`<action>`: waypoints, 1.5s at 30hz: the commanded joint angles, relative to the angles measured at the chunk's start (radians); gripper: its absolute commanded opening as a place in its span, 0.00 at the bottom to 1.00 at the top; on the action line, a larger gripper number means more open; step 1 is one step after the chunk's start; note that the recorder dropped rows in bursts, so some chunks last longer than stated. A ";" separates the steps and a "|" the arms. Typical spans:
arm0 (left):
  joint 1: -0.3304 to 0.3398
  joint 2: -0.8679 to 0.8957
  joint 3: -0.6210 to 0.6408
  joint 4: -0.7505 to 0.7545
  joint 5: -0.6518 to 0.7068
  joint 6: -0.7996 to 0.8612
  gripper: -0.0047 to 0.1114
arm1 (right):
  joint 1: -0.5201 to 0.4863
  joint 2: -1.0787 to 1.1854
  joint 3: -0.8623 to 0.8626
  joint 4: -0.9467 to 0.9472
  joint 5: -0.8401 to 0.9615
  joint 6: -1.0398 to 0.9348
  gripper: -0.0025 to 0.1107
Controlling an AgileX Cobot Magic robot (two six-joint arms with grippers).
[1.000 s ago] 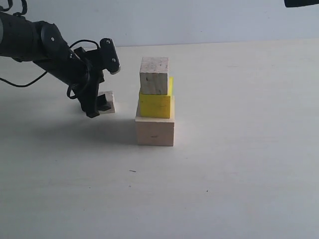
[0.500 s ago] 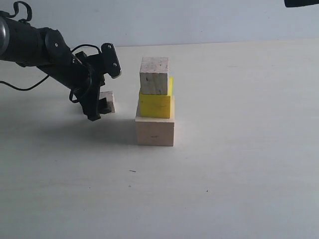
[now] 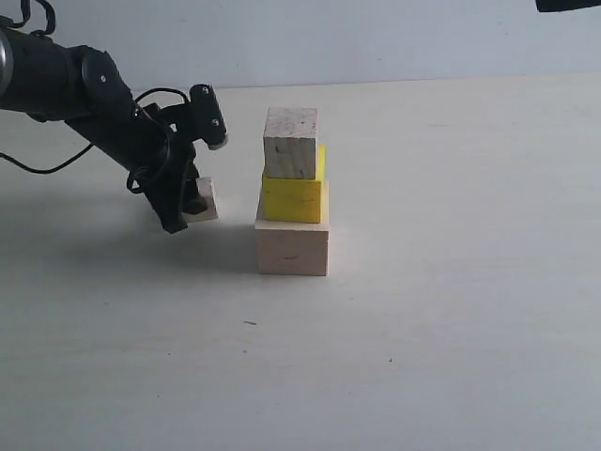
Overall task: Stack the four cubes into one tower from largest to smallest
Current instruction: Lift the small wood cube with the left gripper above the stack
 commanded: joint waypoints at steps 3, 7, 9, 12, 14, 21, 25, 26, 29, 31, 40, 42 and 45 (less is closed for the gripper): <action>0.044 -0.138 0.000 -0.009 0.145 -0.161 0.04 | 0.031 -0.007 0.006 -0.021 -0.013 0.011 0.02; 0.105 -0.286 0.000 -0.017 0.274 -0.203 0.04 | 0.037 -0.008 0.006 -0.072 -0.015 0.085 0.02; 0.103 -0.360 -0.006 -0.017 0.293 -0.194 0.04 | 0.037 -0.008 0.006 -0.074 -0.015 0.089 0.02; 0.087 -0.433 -0.090 -0.027 0.408 -0.192 0.04 | 0.037 -0.008 0.006 -0.074 -0.012 0.091 0.02; 0.061 -0.453 -0.166 -0.041 0.501 -0.192 0.04 | 0.037 -0.008 0.006 -0.074 -0.005 0.093 0.02; -0.064 -0.453 -0.342 -0.013 0.648 -0.192 0.04 | 0.043 -0.008 0.006 -0.076 0.010 0.105 0.02; -0.125 -0.438 -0.396 0.026 0.692 -0.192 0.04 | 0.067 -0.008 0.006 -0.122 0.029 0.149 0.02; -0.137 -0.435 -0.405 0.023 0.696 -0.192 0.04 | 0.069 -0.008 0.006 -0.139 0.033 0.169 0.02; -0.167 -0.424 -0.423 0.023 0.706 -0.174 0.04 | 0.078 -0.008 0.006 -0.213 0.038 0.241 0.02; -0.184 -0.413 -0.433 0.019 0.726 -0.141 0.04 | 0.078 -0.008 0.006 -0.233 0.043 0.264 0.02; -0.225 -0.320 -0.478 -0.021 0.743 -0.073 0.04 | 0.078 -0.008 0.062 -0.170 0.029 0.263 0.02; -0.228 -0.298 -0.495 -0.033 0.743 -0.057 0.04 | 0.078 -0.008 0.104 -0.156 0.018 0.253 0.02; -0.230 -0.269 -0.533 -0.029 0.743 -0.058 0.04 | 0.078 -0.008 0.166 -0.147 -0.003 0.243 0.02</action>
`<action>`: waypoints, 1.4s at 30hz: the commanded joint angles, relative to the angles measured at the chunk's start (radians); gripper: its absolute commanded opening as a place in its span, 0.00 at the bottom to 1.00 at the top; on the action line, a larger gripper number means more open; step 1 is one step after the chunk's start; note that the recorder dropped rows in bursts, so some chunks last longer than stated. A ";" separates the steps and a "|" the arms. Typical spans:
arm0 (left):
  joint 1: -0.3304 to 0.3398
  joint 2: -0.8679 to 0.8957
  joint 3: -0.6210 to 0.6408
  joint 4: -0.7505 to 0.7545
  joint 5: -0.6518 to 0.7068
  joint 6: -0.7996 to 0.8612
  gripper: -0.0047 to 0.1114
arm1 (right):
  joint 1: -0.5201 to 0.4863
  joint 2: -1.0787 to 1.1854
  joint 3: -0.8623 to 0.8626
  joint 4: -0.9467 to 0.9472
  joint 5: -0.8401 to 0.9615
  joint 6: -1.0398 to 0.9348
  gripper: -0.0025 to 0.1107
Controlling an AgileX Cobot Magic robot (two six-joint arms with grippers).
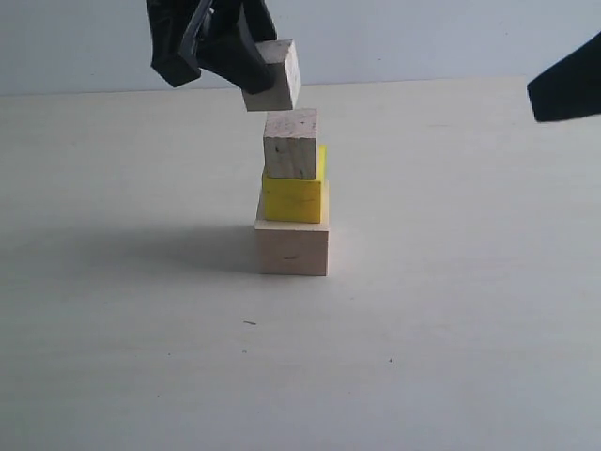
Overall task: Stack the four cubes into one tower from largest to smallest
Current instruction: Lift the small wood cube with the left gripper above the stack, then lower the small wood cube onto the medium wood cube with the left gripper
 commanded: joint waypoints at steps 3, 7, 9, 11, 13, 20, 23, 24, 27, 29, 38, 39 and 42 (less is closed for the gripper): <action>-0.008 0.044 -0.063 -0.019 -0.003 0.012 0.04 | 0.001 -0.008 0.110 0.040 -0.059 -0.023 0.02; -0.008 0.061 -0.068 0.013 -0.003 0.012 0.04 | 0.001 -0.008 0.145 0.061 -0.086 -0.046 0.02; -0.008 0.071 -0.068 0.030 -0.003 0.009 0.04 | 0.001 -0.008 0.147 0.061 -0.087 -0.048 0.02; -0.008 0.080 -0.068 0.026 -0.003 0.009 0.04 | 0.001 -0.008 0.147 0.063 -0.095 -0.048 0.02; -0.015 0.087 -0.068 0.026 -0.003 0.009 0.04 | 0.001 -0.008 0.147 0.063 -0.097 -0.048 0.02; -0.017 0.102 -0.068 0.026 -0.003 0.009 0.04 | 0.001 -0.008 0.147 0.063 -0.101 -0.055 0.02; -0.017 0.106 -0.068 0.026 -0.003 0.009 0.04 | 0.001 -0.008 0.147 0.063 -0.101 -0.055 0.02; -0.017 0.106 -0.068 0.026 -0.003 0.009 0.04 | 0.001 -0.008 0.147 0.063 -0.101 -0.055 0.02; -0.017 0.108 -0.068 0.026 -0.011 0.008 0.04 | 0.001 -0.008 0.147 0.063 -0.101 -0.055 0.02; -0.017 0.111 -0.068 0.026 -0.019 0.008 0.04 | 0.001 -0.008 0.147 0.063 -0.101 -0.055 0.02; -0.017 0.116 -0.068 0.030 -0.046 0.008 0.04 | 0.001 -0.008 0.147 0.063 -0.101 -0.055 0.02; -0.017 0.116 -0.068 0.030 -0.048 0.008 0.04 | 0.001 -0.008 0.147 0.063 -0.101 -0.055 0.02; -0.017 0.118 -0.068 0.032 -0.058 0.008 0.04 | 0.001 -0.008 0.147 0.063 -0.101 -0.055 0.02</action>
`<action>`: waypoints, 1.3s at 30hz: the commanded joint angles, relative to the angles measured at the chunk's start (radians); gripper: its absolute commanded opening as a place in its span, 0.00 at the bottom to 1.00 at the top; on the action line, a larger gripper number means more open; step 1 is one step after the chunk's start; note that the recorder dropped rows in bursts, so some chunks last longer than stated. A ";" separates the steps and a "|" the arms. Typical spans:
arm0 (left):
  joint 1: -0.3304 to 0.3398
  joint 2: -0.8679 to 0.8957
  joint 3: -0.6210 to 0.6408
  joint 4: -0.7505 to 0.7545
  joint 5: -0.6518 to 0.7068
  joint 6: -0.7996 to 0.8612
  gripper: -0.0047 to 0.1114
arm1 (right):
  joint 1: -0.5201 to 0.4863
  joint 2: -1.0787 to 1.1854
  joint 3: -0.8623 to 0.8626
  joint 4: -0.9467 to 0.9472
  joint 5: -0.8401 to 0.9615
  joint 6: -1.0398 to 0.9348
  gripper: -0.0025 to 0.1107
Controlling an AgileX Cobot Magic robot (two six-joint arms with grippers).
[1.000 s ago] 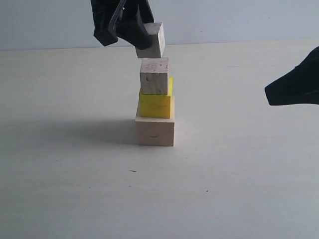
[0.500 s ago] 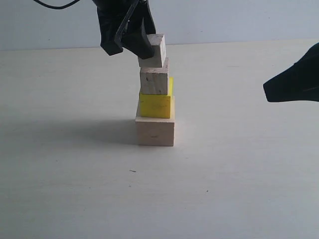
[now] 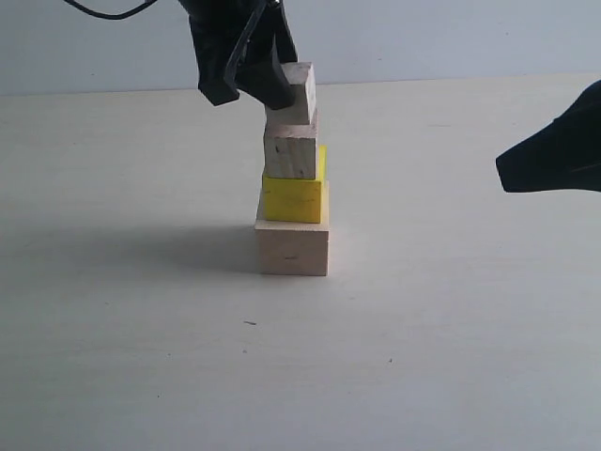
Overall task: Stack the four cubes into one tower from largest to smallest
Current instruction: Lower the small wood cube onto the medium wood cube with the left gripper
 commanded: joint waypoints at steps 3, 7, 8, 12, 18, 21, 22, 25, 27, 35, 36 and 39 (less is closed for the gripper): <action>-0.005 0.000 -0.010 0.002 -0.022 0.000 0.04 | 0.001 -0.008 0.001 0.006 -0.015 -0.010 0.02; -0.005 0.026 -0.010 0.014 -0.022 0.000 0.04 | 0.001 -0.008 0.001 0.006 -0.013 -0.010 0.02; -0.005 0.028 -0.010 0.012 -0.025 0.000 0.04 | 0.001 -0.008 0.001 0.006 -0.013 -0.010 0.02; -0.005 0.031 -0.010 0.012 -0.021 0.000 0.04 | 0.001 -0.008 0.001 0.006 -0.013 -0.010 0.02; -0.005 0.031 -0.010 0.016 -0.017 0.022 0.04 | 0.001 -0.008 0.001 0.006 -0.013 -0.010 0.02; -0.005 0.031 -0.010 0.016 -0.011 0.022 0.04 | 0.001 -0.008 0.001 0.006 -0.013 -0.010 0.02; -0.005 0.031 -0.010 0.016 -0.009 0.022 0.05 | 0.001 -0.008 0.001 0.006 -0.013 -0.010 0.02; -0.005 0.031 -0.010 0.008 -0.009 0.022 0.12 | 0.001 -0.008 0.001 0.006 -0.013 -0.010 0.02; -0.005 0.031 -0.010 -0.001 -0.009 0.022 0.19 | 0.001 -0.008 0.001 0.006 -0.013 -0.010 0.02; -0.005 0.031 -0.010 -0.003 -0.002 0.020 0.30 | 0.001 -0.008 0.001 0.006 -0.013 -0.015 0.02; -0.005 0.031 -0.010 -0.003 -0.002 0.020 0.30 | 0.001 -0.008 0.001 0.006 -0.013 -0.015 0.02; -0.005 0.031 -0.010 -0.003 0.009 0.020 0.30 | 0.001 -0.008 0.001 0.006 -0.013 -0.015 0.02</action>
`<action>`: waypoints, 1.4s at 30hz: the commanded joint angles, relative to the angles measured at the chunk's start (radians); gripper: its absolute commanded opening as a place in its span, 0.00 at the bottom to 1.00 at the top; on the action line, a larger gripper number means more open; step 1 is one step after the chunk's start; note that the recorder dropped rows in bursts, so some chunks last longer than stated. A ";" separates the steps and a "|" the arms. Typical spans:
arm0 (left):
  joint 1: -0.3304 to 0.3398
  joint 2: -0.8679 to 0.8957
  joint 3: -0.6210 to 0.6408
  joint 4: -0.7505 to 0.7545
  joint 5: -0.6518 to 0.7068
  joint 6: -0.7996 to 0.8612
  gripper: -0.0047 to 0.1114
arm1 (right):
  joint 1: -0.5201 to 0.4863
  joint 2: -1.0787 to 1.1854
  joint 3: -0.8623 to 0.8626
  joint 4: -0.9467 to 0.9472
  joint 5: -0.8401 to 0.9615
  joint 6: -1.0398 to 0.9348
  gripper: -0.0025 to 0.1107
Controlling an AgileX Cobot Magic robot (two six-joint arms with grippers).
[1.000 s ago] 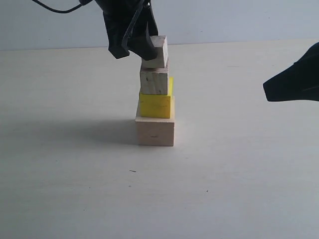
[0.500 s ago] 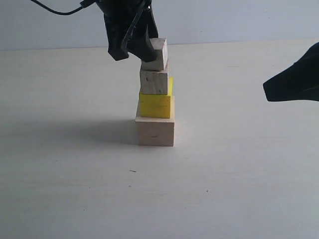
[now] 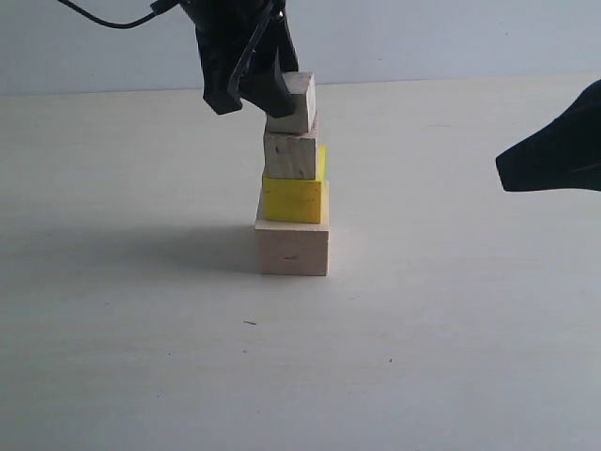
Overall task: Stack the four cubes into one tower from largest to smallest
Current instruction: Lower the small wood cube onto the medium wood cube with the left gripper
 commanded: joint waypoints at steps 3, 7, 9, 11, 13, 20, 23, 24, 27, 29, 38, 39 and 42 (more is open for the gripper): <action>-0.005 0.002 -0.010 -0.024 0.023 -0.001 0.30 | 0.001 -0.008 0.001 0.006 -0.011 -0.013 0.02; -0.005 0.002 -0.010 -0.043 0.023 -0.001 0.30 | 0.001 -0.008 0.001 0.006 -0.011 -0.014 0.02; -0.005 0.002 -0.010 -0.050 0.023 -0.001 0.30 | 0.001 -0.008 0.001 0.006 -0.011 -0.014 0.02; -0.005 0.002 -0.010 -0.050 0.023 -0.003 0.30 | 0.001 -0.008 0.001 0.006 -0.011 -0.014 0.02; -0.005 0.002 -0.010 -0.050 0.023 -0.006 0.30 | 0.001 -0.008 0.001 0.006 -0.011 -0.014 0.02; -0.005 0.002 -0.010 -0.012 0.011 -0.029 0.30 | 0.001 -0.008 0.001 0.006 -0.007 -0.014 0.02; -0.005 0.002 -0.010 0.000 0.011 -0.031 0.30 | 0.001 -0.008 0.001 0.006 -0.007 -0.014 0.02; -0.005 0.002 -0.010 0.000 0.011 -0.031 0.30 | 0.001 -0.008 0.001 0.006 -0.007 -0.014 0.02; -0.005 0.002 -0.010 0.000 0.011 -0.031 0.30 | 0.001 -0.008 0.001 0.006 -0.007 -0.014 0.02; -0.005 0.002 -0.010 0.000 0.011 -0.031 0.30 | 0.001 -0.008 0.001 0.006 -0.007 -0.014 0.02; -0.005 0.002 -0.010 -0.006 0.011 -0.033 0.30 | 0.001 -0.008 0.001 0.006 -0.007 -0.014 0.02; -0.005 0.002 -0.010 -0.005 0.009 -0.033 0.30 | 0.001 -0.008 0.001 0.006 -0.008 -0.015 0.02; -0.005 0.002 -0.010 -0.005 0.007 -0.035 0.30 | 0.001 -0.008 0.001 0.006 -0.008 -0.016 0.02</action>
